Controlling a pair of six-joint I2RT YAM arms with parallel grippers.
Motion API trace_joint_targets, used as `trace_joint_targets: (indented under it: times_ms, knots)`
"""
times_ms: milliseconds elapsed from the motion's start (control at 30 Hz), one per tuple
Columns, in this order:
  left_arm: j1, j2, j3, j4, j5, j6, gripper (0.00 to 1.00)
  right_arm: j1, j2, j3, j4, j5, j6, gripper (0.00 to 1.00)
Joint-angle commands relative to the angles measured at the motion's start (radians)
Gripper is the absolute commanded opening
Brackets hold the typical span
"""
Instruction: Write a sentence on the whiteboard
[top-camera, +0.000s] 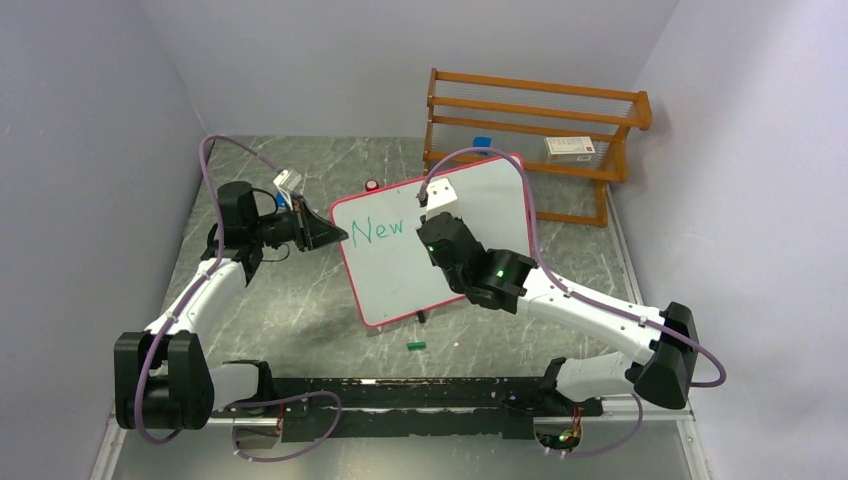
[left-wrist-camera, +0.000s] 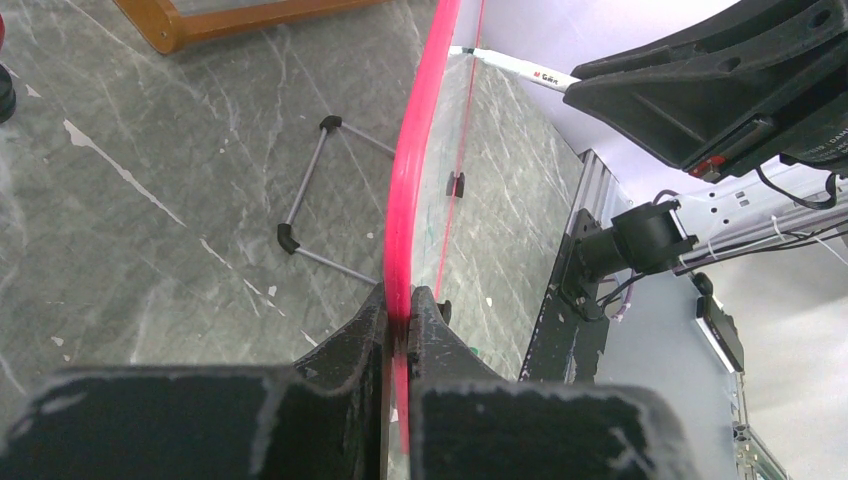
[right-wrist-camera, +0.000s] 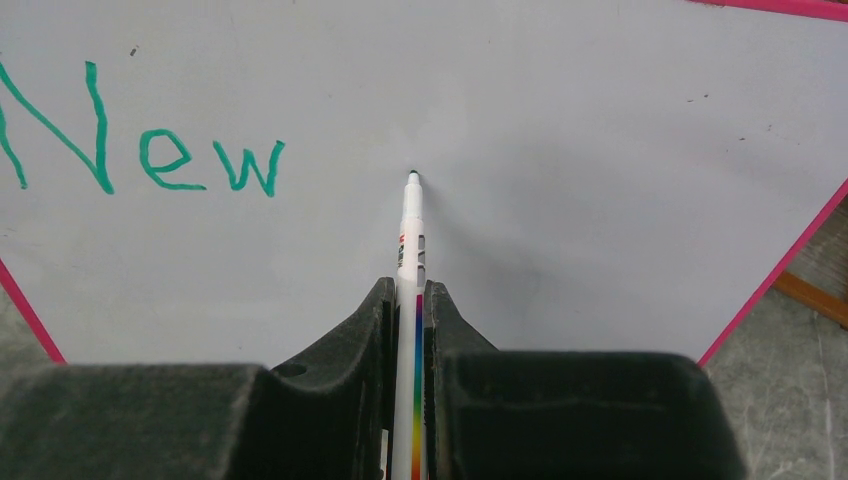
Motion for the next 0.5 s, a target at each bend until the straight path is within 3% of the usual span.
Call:
trace_joint_targets:
  times_ms: [0, 467]
  knots:
    - [0.023, 0.006, -0.006, 0.031, -0.014, 0.008, 0.05, -0.006, 0.003, 0.035, 0.033, 0.007, -0.005, 0.00]
    - [0.023, 0.007, -0.008, 0.035, -0.014, 0.006, 0.05, -0.007, 0.011, 0.043, 0.053, -0.030, -0.011, 0.00]
